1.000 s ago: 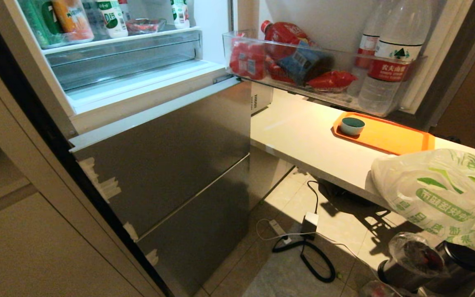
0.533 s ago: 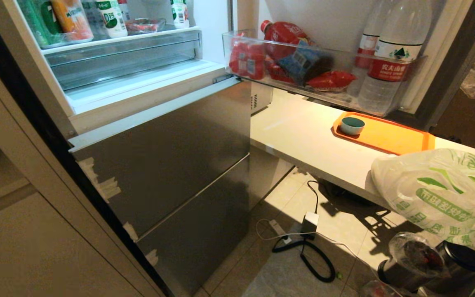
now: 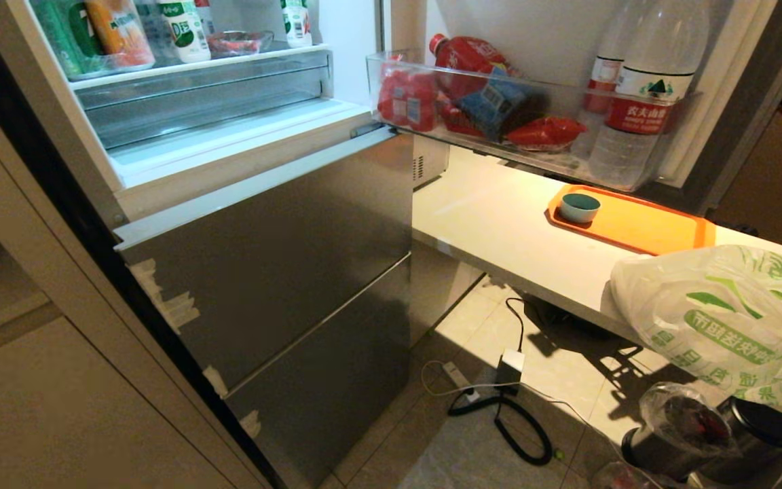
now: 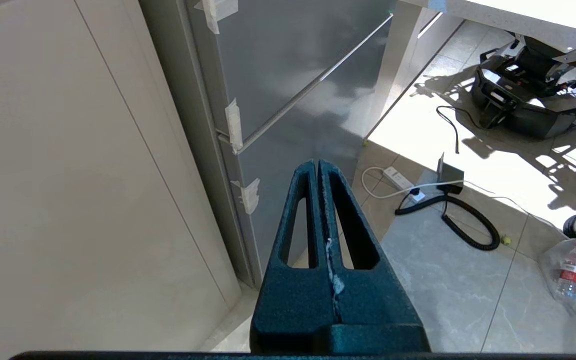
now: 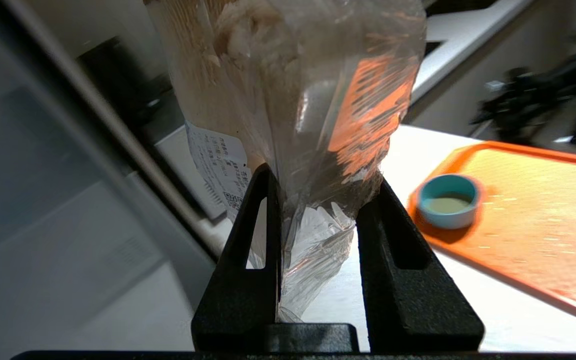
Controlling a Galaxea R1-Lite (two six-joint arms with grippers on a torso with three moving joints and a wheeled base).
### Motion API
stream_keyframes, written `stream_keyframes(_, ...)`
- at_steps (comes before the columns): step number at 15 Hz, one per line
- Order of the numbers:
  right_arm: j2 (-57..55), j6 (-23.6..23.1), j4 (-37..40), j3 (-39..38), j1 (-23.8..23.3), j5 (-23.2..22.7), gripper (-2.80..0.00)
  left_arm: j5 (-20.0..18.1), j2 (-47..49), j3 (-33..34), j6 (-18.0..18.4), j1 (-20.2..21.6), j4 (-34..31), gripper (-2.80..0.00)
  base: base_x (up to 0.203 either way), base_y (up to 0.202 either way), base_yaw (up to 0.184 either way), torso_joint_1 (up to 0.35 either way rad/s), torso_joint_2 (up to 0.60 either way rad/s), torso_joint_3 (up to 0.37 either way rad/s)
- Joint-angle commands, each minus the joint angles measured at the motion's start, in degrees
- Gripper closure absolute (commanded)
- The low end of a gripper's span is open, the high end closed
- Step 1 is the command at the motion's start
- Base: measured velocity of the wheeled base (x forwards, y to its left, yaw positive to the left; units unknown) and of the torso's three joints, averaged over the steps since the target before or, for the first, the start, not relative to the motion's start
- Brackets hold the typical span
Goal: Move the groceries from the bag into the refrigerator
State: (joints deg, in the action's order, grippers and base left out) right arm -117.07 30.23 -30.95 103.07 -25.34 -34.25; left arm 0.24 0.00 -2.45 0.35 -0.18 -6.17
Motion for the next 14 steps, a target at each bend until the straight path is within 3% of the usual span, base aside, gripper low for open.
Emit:
stream_keyframes(1,1.0,0.3,-0.2,-0.3,1.0,-0.2,0.0,0.0,0.1,0.0,0.0,0.0,-0.1,0.0,0.0,0.0,0.0,0.0,0.0,0.0)
stream_keyframes(6,6.7,0.1,-0.4,-7.3,5.4,-0.4,0.0,0.0,0.1,0.0,0.0,0.0,-0.1,0.0,0.0,0.0,0.0,0.0,0.0,0.0)
stream_keyframes(12,16.0,0.4,-0.6,-17.3,6.6,-2.5,0.0,0.0,0.1,0.0,0.0,0.0,-0.1,0.0,0.0,0.0,0.0,0.0,0.0,0.0)
stream_keyframes(14,18.0,0.1,-0.5,-19.8,9.8,-3.5,0.0,0.0,0.1,0.0,0.0,0.0,-0.1,0.0,0.0,0.0,0.0,0.0,0.0,0.0)
